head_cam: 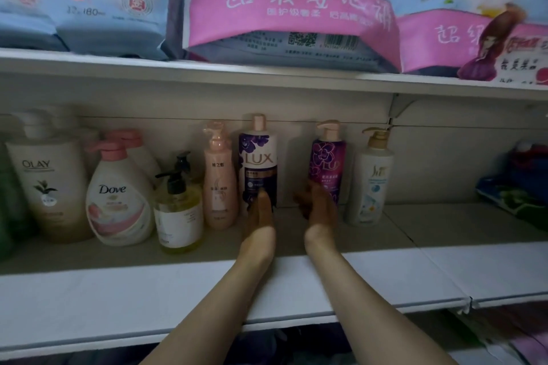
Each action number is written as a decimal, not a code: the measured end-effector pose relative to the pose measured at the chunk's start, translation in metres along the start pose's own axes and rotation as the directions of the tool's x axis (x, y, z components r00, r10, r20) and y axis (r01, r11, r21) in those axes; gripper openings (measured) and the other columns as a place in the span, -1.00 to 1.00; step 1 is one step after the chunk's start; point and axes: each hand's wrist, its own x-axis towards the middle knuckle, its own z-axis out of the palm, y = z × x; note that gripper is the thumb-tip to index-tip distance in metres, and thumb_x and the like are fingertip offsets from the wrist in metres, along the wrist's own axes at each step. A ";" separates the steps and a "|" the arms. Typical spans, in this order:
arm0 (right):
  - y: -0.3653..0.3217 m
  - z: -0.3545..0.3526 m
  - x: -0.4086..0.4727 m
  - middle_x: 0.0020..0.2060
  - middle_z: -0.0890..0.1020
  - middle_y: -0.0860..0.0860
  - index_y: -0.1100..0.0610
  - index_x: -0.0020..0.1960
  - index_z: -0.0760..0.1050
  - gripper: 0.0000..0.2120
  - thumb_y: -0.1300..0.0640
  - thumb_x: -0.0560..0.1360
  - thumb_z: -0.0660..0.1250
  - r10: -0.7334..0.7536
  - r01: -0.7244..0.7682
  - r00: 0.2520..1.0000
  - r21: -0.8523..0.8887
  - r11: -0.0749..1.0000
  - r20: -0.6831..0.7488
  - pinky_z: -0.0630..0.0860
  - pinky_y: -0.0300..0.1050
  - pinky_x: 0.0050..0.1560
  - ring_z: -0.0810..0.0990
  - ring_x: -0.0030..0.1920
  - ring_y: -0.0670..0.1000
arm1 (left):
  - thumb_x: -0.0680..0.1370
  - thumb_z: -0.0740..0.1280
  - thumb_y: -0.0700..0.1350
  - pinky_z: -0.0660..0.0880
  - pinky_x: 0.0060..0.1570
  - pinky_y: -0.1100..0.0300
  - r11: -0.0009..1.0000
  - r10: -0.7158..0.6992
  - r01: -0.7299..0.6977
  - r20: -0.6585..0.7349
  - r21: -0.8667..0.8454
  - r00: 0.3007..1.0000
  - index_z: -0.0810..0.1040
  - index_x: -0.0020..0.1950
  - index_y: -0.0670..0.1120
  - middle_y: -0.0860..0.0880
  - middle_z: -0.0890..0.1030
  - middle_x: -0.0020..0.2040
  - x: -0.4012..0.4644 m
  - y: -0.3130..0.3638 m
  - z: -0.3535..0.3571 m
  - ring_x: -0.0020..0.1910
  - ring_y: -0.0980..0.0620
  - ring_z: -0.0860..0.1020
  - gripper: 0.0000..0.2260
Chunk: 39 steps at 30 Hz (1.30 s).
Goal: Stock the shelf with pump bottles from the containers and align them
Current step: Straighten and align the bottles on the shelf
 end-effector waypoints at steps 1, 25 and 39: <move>-0.010 -0.006 -0.001 0.06 0.66 0.01 -0.12 0.12 0.56 -0.75 -0.20 0.54 0.26 -0.078 0.080 0.994 0.029 0.996 -0.078 0.52 -0.07 0.12 0.63 0.11 0.07 | 0.51 -0.07 0.45 0.06 0.40 0.20 0.999 0.013 -0.013 0.002 -0.034 1.000 0.20 0.56 0.16 0.06 0.24 0.57 -0.003 0.003 0.006 0.54 -0.02 0.21 -0.30; 0.008 -0.054 0.053 0.53 0.34 0.08 -0.02 0.58 0.20 -0.48 -0.09 0.66 0.17 0.062 -0.030 0.993 -0.292 0.956 0.101 0.24 0.15 0.52 0.35 0.49 0.11 | 0.65 -0.01 0.25 0.19 0.18 0.30 0.985 0.028 -0.028 -0.003 -0.170 1.000 0.33 0.51 -0.03 -0.10 0.39 0.48 0.010 -0.001 0.077 0.40 -0.02 0.39 -0.45; 0.004 -0.055 0.036 0.31 0.56 0.13 -0.08 0.51 0.30 -0.14 -0.43 0.29 0.20 -0.044 0.076 0.991 -0.259 0.963 0.126 0.47 0.21 0.34 0.57 0.27 0.15 | 0.60 -0.02 0.31 0.21 0.25 0.23 0.990 0.067 -0.077 -0.082 -0.117 0.994 0.31 0.53 0.01 -0.09 0.36 0.50 0.008 -0.006 0.078 0.44 -0.08 0.36 -0.40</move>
